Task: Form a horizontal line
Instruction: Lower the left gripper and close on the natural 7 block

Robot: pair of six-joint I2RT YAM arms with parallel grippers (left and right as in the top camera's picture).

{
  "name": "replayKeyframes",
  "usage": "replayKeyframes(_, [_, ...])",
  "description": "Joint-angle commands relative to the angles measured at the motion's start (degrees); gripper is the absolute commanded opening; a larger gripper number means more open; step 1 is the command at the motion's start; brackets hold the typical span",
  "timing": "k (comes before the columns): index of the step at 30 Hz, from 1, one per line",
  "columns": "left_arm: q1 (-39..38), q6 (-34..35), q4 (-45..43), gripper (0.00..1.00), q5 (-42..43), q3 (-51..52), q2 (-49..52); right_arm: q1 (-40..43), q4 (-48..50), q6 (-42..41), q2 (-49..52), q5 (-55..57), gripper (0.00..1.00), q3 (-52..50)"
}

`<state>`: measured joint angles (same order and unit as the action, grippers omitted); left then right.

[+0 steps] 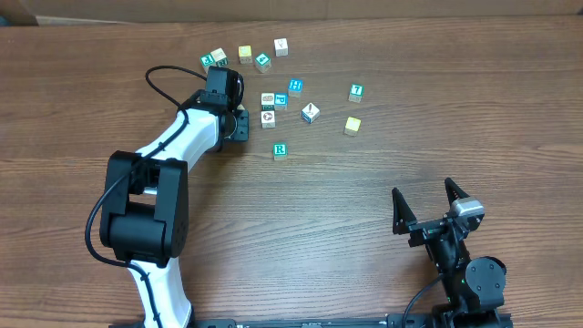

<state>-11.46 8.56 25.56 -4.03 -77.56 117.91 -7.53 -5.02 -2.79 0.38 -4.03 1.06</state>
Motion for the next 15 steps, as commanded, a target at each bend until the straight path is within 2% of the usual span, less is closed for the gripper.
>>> replayKeyframes(1, [0.2,-0.7,0.2,0.48,0.7,-2.6,0.5,0.1,0.3,0.2,-0.2,0.5,1.0,-0.6])
replayKeyframes(10, [0.2,-0.7,1.4,0.39,1.1,-3.5,0.5,0.1,0.4,0.2,-0.2,0.5,1.0,-0.6])
replayKeyframes(15, [0.2,-0.7,2.2,0.39,1.1,-3.5,0.5,0.1,0.3,0.2,-0.2,0.5,1.0,-0.6])
